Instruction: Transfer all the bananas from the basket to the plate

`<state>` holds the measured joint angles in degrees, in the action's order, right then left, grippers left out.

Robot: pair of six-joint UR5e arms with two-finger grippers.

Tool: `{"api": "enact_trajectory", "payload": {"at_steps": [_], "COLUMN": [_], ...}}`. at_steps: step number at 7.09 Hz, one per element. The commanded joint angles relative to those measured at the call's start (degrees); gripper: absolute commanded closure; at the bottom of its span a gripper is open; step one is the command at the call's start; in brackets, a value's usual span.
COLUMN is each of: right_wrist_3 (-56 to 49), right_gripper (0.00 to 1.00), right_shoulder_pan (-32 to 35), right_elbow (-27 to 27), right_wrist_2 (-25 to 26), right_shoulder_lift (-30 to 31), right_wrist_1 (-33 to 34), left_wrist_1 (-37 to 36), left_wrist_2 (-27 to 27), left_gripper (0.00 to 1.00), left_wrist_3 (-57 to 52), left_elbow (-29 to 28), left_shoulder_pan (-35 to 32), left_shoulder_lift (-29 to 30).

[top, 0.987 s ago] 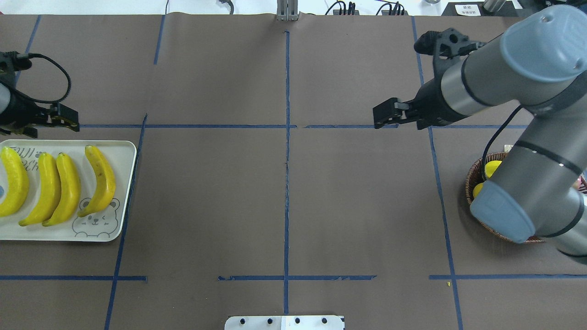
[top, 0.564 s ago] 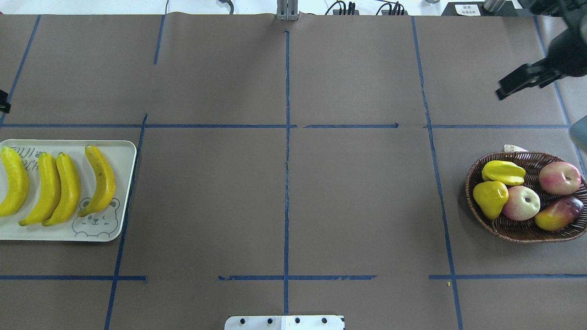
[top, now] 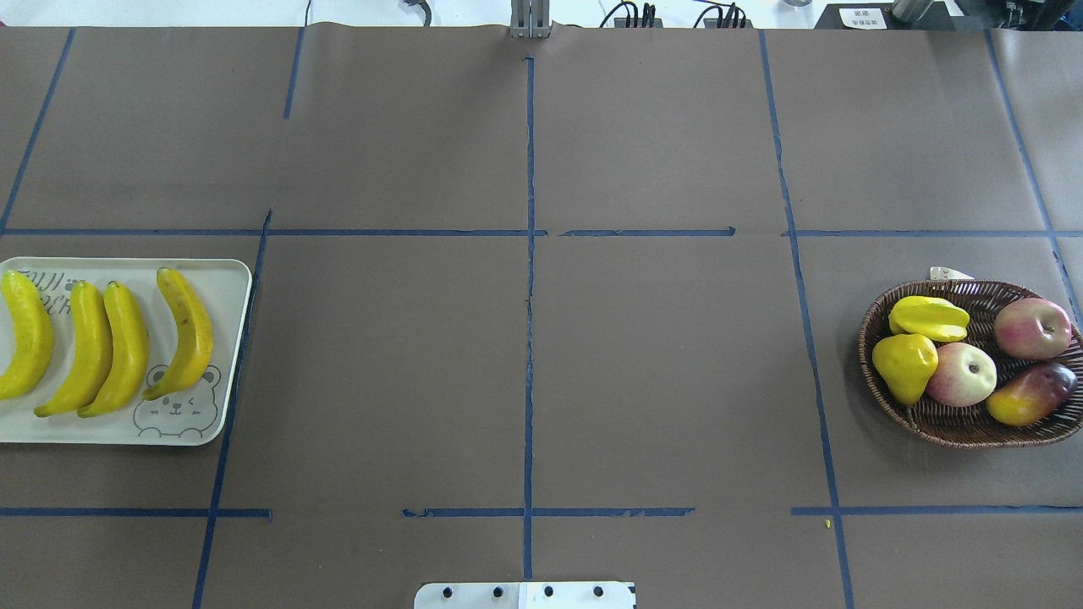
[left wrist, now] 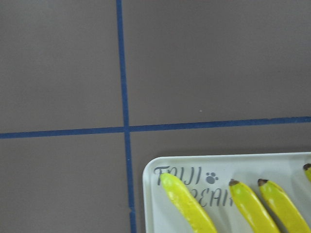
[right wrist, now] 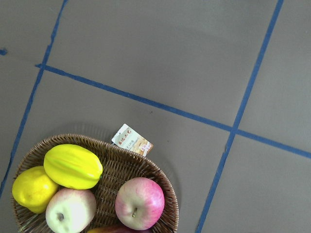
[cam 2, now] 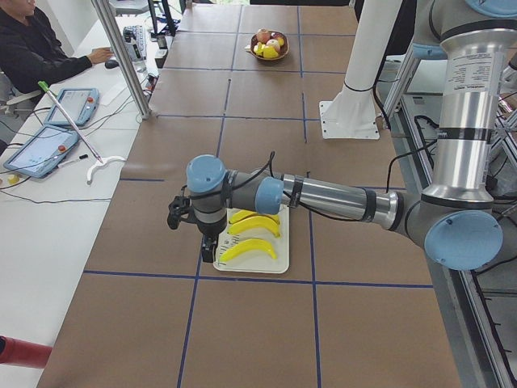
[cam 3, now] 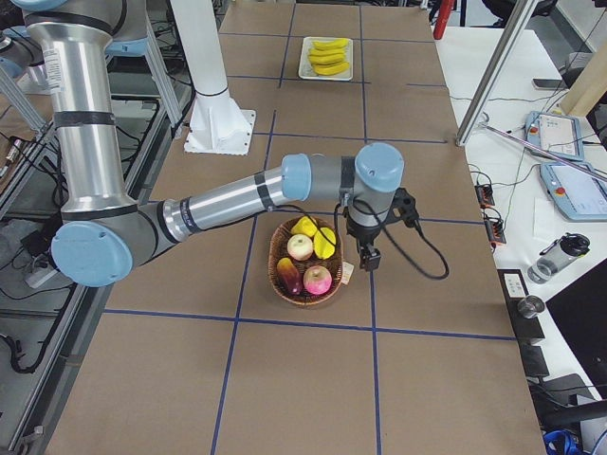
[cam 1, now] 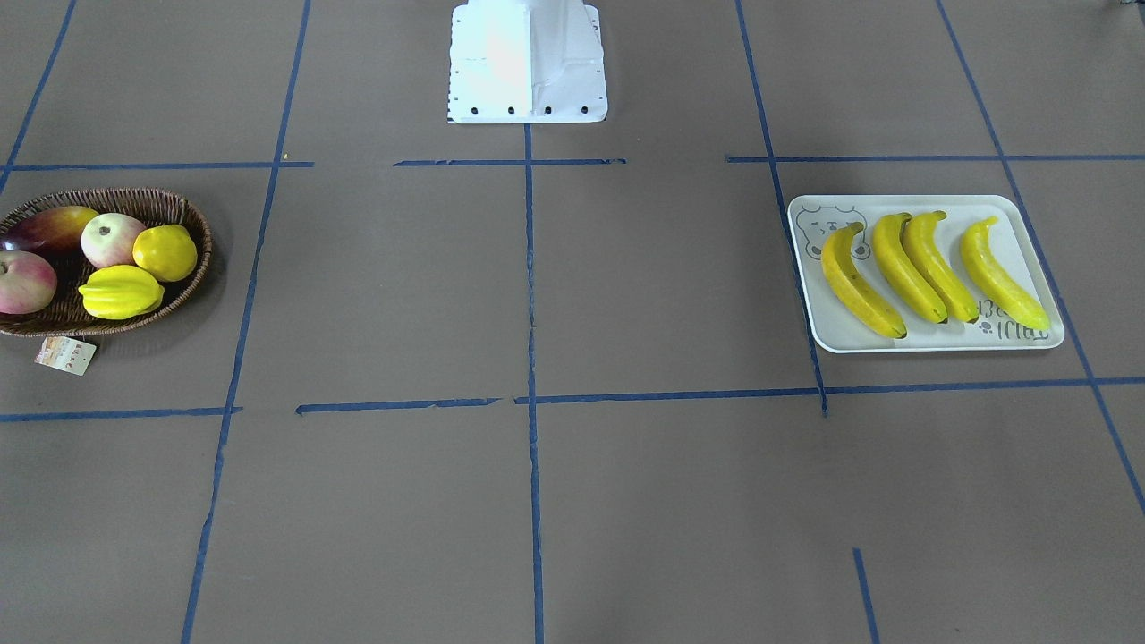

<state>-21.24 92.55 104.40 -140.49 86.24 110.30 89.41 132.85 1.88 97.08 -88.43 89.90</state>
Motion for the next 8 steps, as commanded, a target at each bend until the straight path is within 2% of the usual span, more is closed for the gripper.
{"api": "enact_trajectory", "payload": {"at_steps": [1,2,4,5,6,7,8], "right_wrist_3": [-1.7,-1.8,-1.7,-0.6,1.4,1.5,2.8], "right_gripper": [0.0,0.0,0.0,0.0,0.0,0.0,0.0], "right_shoulder_pan": [2.2,2.1,2.2,2.2,2.2,2.2,2.2], "right_elbow": [-0.6,-3.1,-13.7,-14.3,-13.8,-12.8,-12.7], "right_wrist_2": [-0.8,-0.6,-0.6,-0.5,2.0,6.3,7.4], "right_shoulder_lift": [5.8,6.1,6.3,6.0,6.0,5.5,5.5], "right_wrist_1": [-0.5,-2.1,-11.3,-13.1,-13.2,-13.2,-13.4], "left_wrist_1": [0.7,2.0,10.2,12.3,12.4,12.4,11.8], "left_wrist_2": [1.7,1.7,1.7,1.7,2.0,5.1,7.1], "left_gripper": [0.01,0.01,0.0,0.0,0.0,0.0,0.0], "left_wrist_3": [-4.4,-4.7,-4.7,-4.1,-4.2,-4.1,-4.0], "left_elbow": [-3.4,-5.0,-12.1,-13.9,-13.8,-13.8,-13.2], "left_shoulder_pan": [-2.6,-2.6,-2.6,-2.5,-2.6,-2.6,-2.6], "left_shoulder_lift": [-4.9,-5.2,-5.3,-4.6,-5.0,-5.0,-4.6]}}
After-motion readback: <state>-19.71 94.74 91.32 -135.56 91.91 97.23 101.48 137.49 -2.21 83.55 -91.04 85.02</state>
